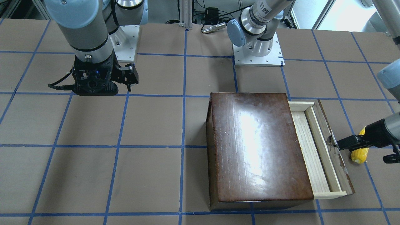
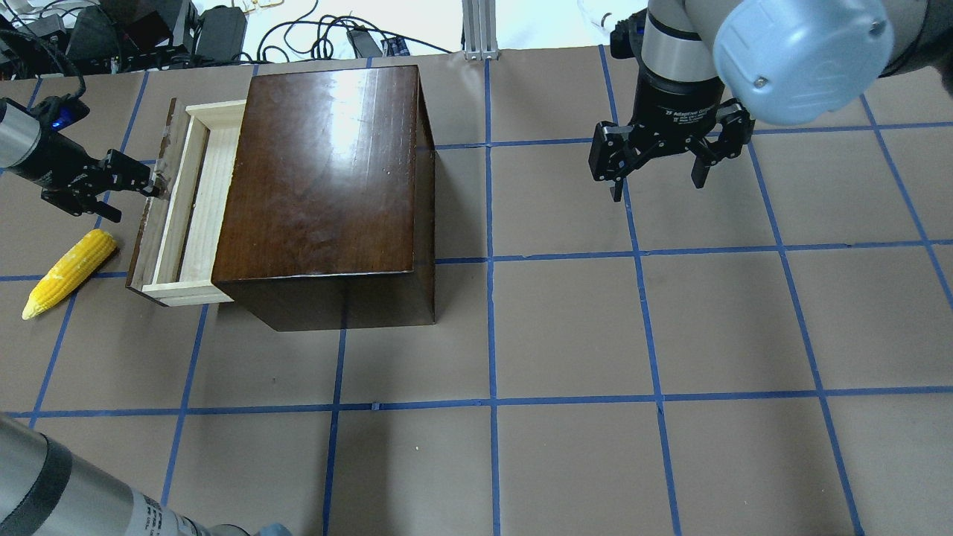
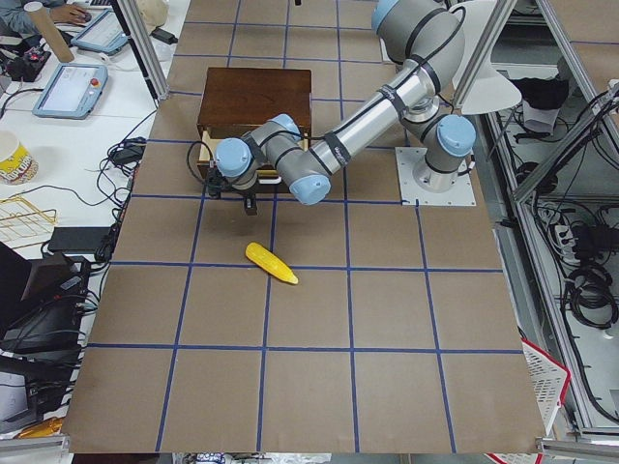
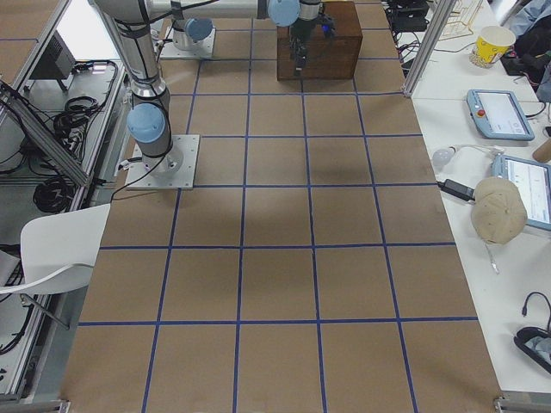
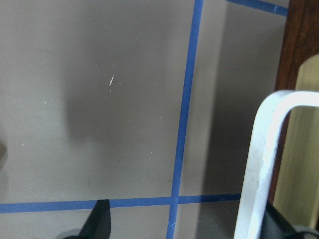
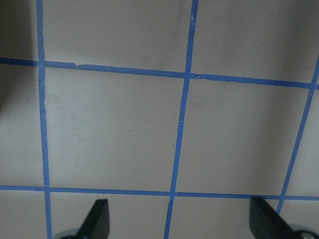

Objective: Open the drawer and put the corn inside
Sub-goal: 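Release the handle and move the left gripper over the yellow corn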

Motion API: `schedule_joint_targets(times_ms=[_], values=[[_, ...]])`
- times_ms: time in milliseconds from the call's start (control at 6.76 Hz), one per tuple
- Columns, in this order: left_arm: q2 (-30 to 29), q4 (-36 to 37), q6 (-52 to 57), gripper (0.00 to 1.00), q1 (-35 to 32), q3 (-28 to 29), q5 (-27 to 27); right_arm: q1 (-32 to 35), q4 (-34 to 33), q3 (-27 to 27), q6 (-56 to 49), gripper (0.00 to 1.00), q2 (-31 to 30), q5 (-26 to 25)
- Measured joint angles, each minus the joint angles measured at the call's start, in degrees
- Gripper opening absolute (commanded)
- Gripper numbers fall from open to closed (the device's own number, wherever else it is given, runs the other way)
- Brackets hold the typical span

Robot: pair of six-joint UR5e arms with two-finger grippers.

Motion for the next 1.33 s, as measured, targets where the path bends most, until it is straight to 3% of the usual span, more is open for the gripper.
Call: schedule_joint_targets(times_ms=[444, 1035, 1331], values=[[1.25, -2.98, 1.57, 1.0, -0.33, 6.42, 2.5, 0.0, 0.0, 0.0, -0.06, 1.0, 0.0, -0.01], [0.5, -0.56, 25.68, 1.0, 1.13, 7.61, 14.61, 0.0, 0.0, 0.0, -0.03, 1.0, 0.0, -0.01], [0.06, 2.44, 37.9, 1.0, 3.24, 5.03, 16.88, 0.0, 0.0, 0.0, -0.04, 1.0, 0.0, -0.02]])
